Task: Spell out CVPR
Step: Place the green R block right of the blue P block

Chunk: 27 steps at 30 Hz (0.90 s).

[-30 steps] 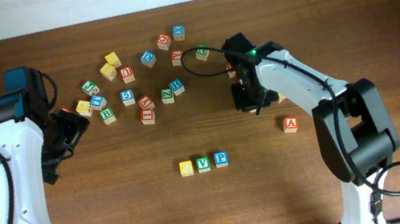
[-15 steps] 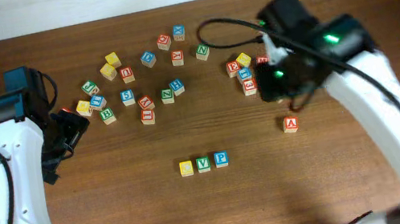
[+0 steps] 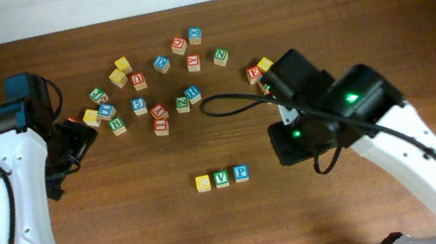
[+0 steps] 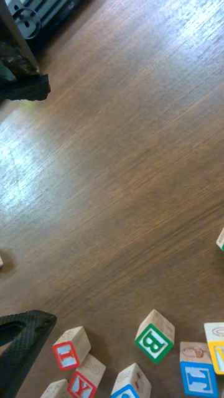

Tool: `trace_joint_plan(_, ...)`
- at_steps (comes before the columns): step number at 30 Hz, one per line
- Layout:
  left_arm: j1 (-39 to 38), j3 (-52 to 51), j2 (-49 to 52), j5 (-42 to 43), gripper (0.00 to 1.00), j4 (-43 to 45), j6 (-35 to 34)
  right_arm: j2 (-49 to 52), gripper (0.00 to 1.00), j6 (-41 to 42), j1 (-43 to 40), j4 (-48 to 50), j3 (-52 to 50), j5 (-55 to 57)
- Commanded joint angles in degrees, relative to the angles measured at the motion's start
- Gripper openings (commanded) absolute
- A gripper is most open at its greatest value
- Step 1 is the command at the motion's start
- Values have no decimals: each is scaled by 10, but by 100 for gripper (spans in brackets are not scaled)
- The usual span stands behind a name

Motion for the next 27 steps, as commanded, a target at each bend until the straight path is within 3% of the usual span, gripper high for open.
trace_joint_plan(1, 4, -1, 0, -2, 99, 0, -5, 0, 19, 62, 3, 79, -109, 3)
trace_joint_plan(7, 4, -1, 0, -2, 99, 0, -5, 25, 18, 92, 3, 312, -317, 0)
trace_joint_plan(11, 4, -1, 0, -2, 99, 0, -5, 48, 18, 104, 3, 422, -365, 3)
trace_joint_plan(18, 4, -1, 0, -2, 99, 0, -5, 116, 18, 104, 3, 473, -369, -3)
trace_joint_plan(27, 4, -1, 0, -2, 99, 0, -5, 121, 24, 104, 3, 494, -369, -30)
